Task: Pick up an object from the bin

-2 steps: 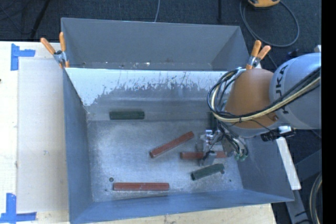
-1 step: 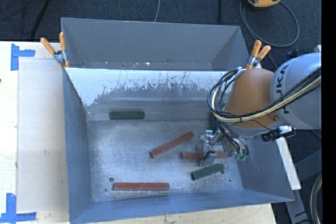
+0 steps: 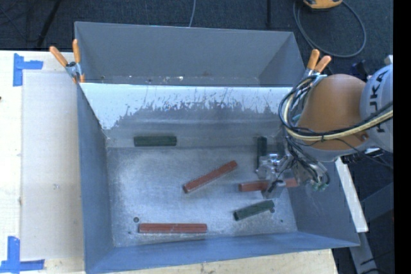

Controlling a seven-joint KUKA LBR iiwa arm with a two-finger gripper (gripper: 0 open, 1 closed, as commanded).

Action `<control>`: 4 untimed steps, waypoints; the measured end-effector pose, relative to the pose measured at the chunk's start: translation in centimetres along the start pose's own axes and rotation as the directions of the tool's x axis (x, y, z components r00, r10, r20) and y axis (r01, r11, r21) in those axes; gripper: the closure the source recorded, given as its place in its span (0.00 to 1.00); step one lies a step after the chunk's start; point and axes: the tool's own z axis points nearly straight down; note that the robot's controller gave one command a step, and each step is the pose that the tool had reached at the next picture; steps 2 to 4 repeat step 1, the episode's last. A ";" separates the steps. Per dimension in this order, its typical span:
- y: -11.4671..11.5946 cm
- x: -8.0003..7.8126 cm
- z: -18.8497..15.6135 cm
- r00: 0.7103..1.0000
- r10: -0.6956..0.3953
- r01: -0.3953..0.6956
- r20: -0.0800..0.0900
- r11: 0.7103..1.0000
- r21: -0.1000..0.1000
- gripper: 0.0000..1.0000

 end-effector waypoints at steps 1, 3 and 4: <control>4.5 -4.3 -14.8 1.000 0.010 -0.010 -0.002 1.000 0.001 1.00; 4.5 -4.3 -14.8 1.000 0.010 -0.010 -0.002 1.000 0.001 1.00; 4.5 -4.3 -14.8 1.000 0.010 -0.010 -0.002 1.000 0.001 1.00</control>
Offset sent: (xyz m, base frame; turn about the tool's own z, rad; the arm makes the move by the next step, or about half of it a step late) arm 0.0000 0.0000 0.0000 0.0000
